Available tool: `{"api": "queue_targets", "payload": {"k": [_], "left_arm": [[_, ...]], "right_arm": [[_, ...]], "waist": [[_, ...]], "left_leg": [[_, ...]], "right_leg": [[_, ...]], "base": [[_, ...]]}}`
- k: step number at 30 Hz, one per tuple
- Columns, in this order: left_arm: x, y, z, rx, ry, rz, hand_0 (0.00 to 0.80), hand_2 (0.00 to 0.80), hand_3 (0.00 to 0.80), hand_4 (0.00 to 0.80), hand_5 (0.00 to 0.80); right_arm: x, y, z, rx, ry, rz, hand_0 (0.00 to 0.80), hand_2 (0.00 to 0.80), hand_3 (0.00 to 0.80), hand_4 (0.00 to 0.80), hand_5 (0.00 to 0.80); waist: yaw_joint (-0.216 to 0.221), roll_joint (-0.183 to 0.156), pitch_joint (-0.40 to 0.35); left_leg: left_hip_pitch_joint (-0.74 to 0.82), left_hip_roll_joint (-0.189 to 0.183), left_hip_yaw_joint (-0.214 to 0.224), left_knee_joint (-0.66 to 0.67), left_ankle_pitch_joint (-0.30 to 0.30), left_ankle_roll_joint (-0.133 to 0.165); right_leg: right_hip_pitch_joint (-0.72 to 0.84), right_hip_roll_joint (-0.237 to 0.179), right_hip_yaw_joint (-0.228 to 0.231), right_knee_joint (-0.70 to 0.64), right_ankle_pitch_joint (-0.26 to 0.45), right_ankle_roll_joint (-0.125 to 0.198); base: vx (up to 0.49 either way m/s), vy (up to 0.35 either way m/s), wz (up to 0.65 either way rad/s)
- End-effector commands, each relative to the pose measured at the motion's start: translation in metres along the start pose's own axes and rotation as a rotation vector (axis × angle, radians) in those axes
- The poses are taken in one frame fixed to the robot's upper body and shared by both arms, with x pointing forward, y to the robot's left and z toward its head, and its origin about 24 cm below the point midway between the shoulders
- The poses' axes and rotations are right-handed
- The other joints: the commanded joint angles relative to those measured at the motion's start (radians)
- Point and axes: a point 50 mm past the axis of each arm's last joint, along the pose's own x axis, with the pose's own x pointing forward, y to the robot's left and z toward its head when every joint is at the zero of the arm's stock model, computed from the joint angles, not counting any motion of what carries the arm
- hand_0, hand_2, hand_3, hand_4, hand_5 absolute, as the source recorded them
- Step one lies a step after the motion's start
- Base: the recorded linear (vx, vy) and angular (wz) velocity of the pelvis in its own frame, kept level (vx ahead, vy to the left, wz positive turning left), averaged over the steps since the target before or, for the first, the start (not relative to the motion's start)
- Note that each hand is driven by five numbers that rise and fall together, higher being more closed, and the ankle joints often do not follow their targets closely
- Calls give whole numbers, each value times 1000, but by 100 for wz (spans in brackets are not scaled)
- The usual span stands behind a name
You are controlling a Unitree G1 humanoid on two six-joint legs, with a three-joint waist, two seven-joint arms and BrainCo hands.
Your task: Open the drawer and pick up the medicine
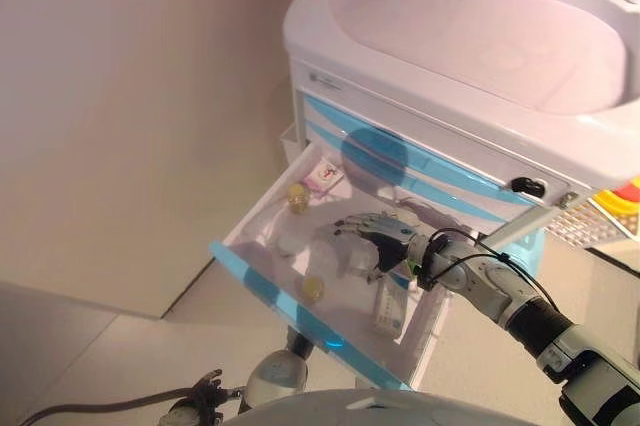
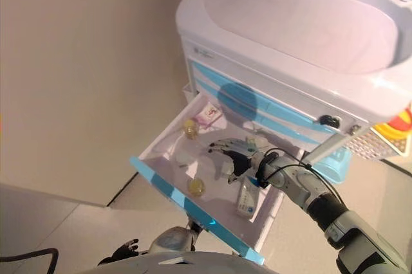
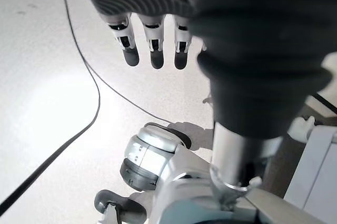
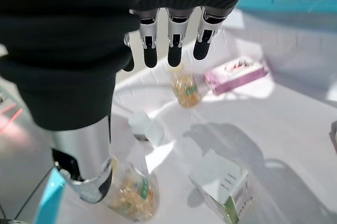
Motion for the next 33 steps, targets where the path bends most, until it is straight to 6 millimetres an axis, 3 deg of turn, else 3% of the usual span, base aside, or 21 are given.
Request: {"api": "queue_targets", "payload": {"k": [1,16,25,33], "left_arm": [[-1,12,-2,19,11,39,0,0,0,0,0],[2,7,12,85,-37,19,0,0,0,0,0],[2,4,14,96,-51,3,0,0,0,0,0],[2,1,15,104,-66,-11,0,0,0,0,0]], "right_arm": [[17,-3,20,-75,-92,-29,0,0,0,0,0],[37,25,35,-136,-126,98,0,0,0,0,0],[36,40,39,-92,-127,130,0,0,0,0,0],[36,43,44,-79,-139,130,0,0,0,0,0]], "waist": [[42,-39,-43],[81,-53,-57],[77,-47,-68],[71,-41,-68]], "left_leg": [[41,-31,33,32,-142,23],[44,-38,-7,13,-124,21],[48,-42,-9,13,-124,22],[54,-45,-9,13,-125,25]], "right_leg": [[-90,-40,51,104,11,-4],[-80,-34,23,102,8,-11],[-80,-36,26,98,11,-11],[-81,-36,36,100,13,-11]], "base": [[20,3,27],[16,-5,5],[4,3,1],[0,0,0]]}}
